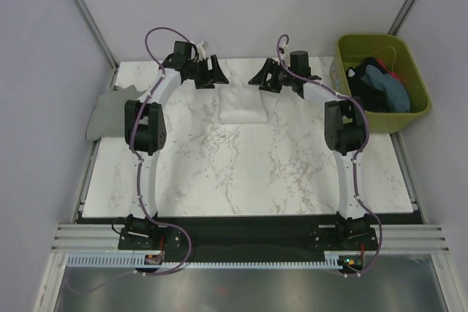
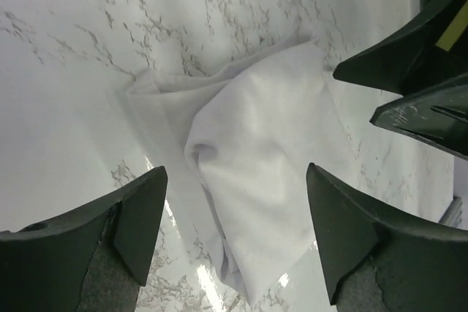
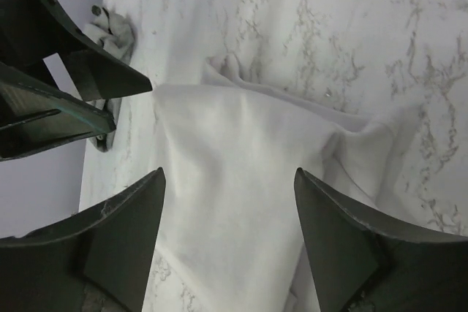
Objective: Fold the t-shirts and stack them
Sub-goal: Fold the tshirt
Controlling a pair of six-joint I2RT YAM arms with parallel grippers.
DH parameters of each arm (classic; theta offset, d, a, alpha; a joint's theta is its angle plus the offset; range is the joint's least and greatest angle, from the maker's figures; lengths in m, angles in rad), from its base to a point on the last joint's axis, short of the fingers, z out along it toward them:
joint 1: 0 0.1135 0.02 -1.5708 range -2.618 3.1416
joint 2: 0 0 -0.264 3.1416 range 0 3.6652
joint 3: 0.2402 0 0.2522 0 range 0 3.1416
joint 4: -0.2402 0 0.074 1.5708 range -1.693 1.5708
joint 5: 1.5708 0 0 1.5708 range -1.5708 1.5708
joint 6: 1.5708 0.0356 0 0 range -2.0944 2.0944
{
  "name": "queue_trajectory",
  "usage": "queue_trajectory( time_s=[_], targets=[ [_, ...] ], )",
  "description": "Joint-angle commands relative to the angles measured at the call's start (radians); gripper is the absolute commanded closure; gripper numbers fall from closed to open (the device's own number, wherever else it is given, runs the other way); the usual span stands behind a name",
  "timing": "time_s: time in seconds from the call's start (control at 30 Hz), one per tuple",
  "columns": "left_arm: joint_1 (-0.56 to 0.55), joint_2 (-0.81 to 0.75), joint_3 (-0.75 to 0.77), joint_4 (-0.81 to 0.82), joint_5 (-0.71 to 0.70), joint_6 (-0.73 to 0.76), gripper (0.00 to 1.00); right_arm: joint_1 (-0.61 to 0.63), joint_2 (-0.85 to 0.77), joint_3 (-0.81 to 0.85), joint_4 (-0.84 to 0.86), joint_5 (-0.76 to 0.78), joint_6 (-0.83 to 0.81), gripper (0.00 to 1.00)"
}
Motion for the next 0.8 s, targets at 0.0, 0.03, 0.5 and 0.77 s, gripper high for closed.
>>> queue_trajectory(
  time_s=[0.0, 0.03, 0.5, 0.77],
  targets=[
    [-0.009, -0.102, 0.042, 0.011, -0.073, 0.054, 0.15, 0.003, -0.139, 0.069, 0.03, -0.014, -0.074, 0.19],
    [-0.009, -0.147, 0.025, 0.003, -0.071, 0.045, 0.15, -0.004, -0.164, 0.052, 0.016, -0.014, -0.077, 0.19],
    [0.011, -0.223, -0.338, 0.196, 0.504, -0.243, 0.34, -0.002, -0.324, -0.324, -0.09, 0.0, -0.152, 0.2],
    [-0.008, -0.107, -0.423, 0.435, 0.631, -0.432, 0.35, -0.036, -0.287, -0.347, -0.093, -0.022, -0.148, 0.2]
  ],
)
